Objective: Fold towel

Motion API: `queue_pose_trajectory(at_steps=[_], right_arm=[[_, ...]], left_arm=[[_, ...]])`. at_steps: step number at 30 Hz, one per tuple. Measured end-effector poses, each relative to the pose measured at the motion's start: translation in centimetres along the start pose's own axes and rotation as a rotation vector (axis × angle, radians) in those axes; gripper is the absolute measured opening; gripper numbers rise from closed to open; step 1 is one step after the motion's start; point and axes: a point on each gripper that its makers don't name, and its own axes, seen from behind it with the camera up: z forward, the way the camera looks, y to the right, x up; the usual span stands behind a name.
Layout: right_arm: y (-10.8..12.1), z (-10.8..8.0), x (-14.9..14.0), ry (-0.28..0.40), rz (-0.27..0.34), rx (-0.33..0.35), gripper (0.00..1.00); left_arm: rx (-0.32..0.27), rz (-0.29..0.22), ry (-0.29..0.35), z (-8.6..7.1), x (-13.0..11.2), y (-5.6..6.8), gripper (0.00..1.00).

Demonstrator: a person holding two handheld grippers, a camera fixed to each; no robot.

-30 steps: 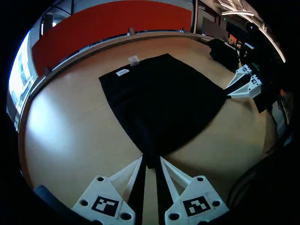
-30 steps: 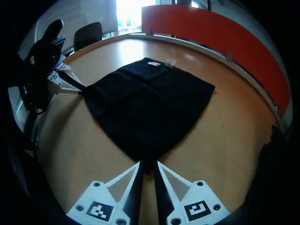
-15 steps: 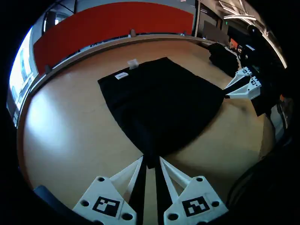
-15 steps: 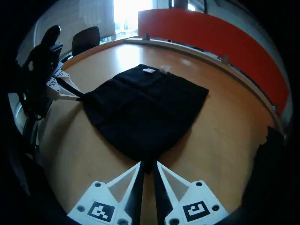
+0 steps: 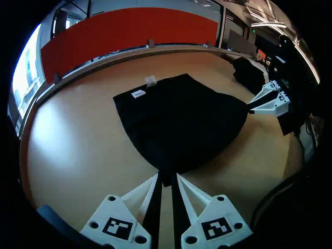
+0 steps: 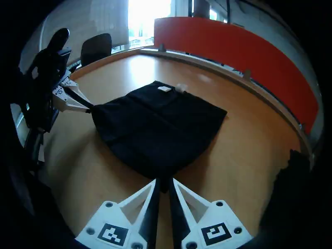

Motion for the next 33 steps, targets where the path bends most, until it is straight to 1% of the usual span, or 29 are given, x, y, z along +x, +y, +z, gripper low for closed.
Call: queue_pose_trajectory(at_steps=[5,14,24,29,33], right_arm=[[0.2,-1.2,1.3,0.027,0.002,-0.010,0.14],[0.5,-3.9,4.0,0.075,0.004,-0.030,0.14],[0.3,-6.8,6.4,0.108,0.018,-0.027,0.14],[0.3,-8.0,7.1,0.115,0.011,-0.028,0.14],[0.1,-8.7,7.5,0.117,0.001,-0.028,0.14]], left_arm=[[0.007,-0.012,0.020,-1.1,1.3,0.0,0.15],[0.024,-0.034,0.046,-4.0,3.6,0.1,0.15],[0.030,-0.058,0.062,-7.3,5.8,0.5,0.15],[0.025,-0.071,0.065,-8.5,6.5,0.8,0.15],[0.022,-0.073,0.068,-9.3,7.0,1.1,0.15]])
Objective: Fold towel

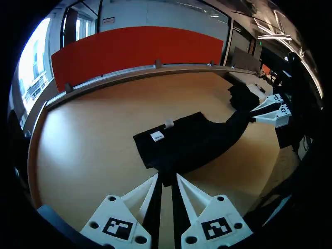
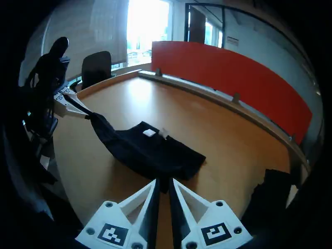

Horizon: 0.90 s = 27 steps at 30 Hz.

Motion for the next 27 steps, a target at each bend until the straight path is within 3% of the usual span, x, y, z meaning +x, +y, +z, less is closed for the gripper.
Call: queue_pose_trajectory(at_steps=[12,20,27], right_arm=[[-0.3,-1.4,0.4,0.003,-0.001,0.004,0.14],[-0.2,-1.1,0.3,-0.005,-0.010,0.006,0.14],[0.1,0.0,-0.3,-0.034,-0.008,0.017,0.14]], left_arm=[[-0.016,-0.013,0.004,-1.6,0.5,0.7,0.15],[-0.017,-0.011,-0.005,-1.2,0.2,0.8,0.15],[-0.018,-0.015,-0.018,0.2,0.1,0.5,0.15]])
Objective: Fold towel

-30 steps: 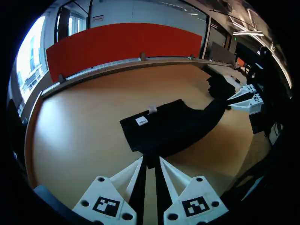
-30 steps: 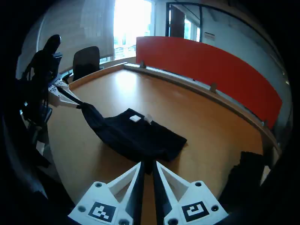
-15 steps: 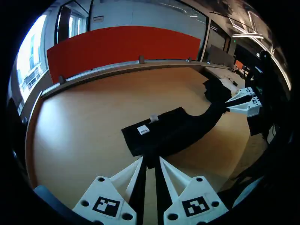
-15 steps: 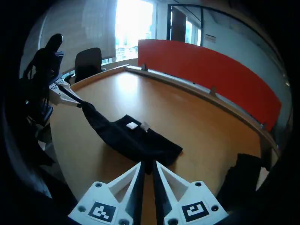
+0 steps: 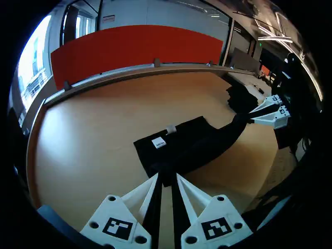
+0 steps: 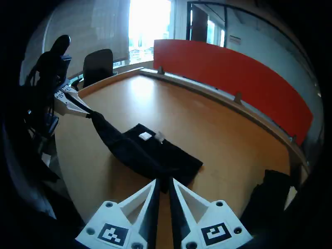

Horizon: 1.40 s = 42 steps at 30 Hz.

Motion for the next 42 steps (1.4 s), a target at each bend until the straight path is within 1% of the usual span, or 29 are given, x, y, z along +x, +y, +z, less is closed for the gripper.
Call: queue_pose_trajectory(at_steps=[8,15,29,35,42], right_arm=[[1.2,2.2,-0.6,-0.038,-0.012,-0.004,0.14],[2.5,3.9,-1.1,-0.061,0.008,-0.010,0.14],[3.8,5.8,-2.0,-0.095,0.014,-0.006,0.14],[4.4,7.1,-2.8,-0.124,0.023,-0.003,0.14],[5.2,8.4,-3.6,-0.146,0.053,-0.006,0.14]], left_arm=[[0.004,0.018,-0.021,2.7,0.2,-0.8,0.15],[0.015,0.013,-0.034,4.8,0.5,-1.9,0.15],[0.020,0.008,-0.060,7.2,0.3,-3.1,0.15],[0.032,0.004,-0.075,8.8,-0.2,-3.8,0.15],[0.039,-0.004,-0.085,10.7,-0.7,-4.2,0.14]])
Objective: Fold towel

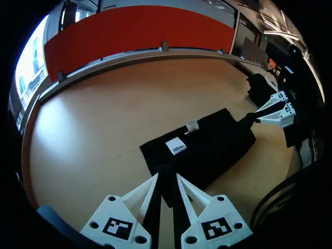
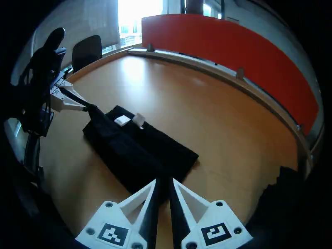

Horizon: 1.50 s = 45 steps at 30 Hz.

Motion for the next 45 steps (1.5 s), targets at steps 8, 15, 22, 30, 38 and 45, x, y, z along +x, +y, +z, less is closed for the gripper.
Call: queue_pose_trajectory(at_steps=[8,15,22,30,38,45], right_arm=[[0.6,1.1,-0.5,-0.017,0.015,-0.002,0.14],[1.1,2.2,-0.7,-0.026,0.041,-0.010,0.14],[1.5,3.4,-1.2,-0.040,0.062,-0.024,0.15],[1.7,4.3,-1.9,-0.062,0.055,-0.047,0.18],[2.3,4.7,-1.9,-0.071,0.045,-0.070,0.28],[3.1,4.9,-2.1,-0.079,0.040,-0.090,0.49]], left_arm=[[0.007,-0.014,-0.008,1.4,-0.3,-0.3,0.15],[0.019,-0.011,-0.012,2.6,-0.6,-0.7,0.15],[0.032,-0.020,-0.022,4.0,-1.1,-1.0,0.16],[0.054,-0.023,-0.029,4.9,-1.4,-1.6,0.19],[0.081,0.015,-0.034,5.3,-1.3,-2.2,0.29],[0.097,0.036,-0.031,5.4,-1.0,-2.7,0.38]])
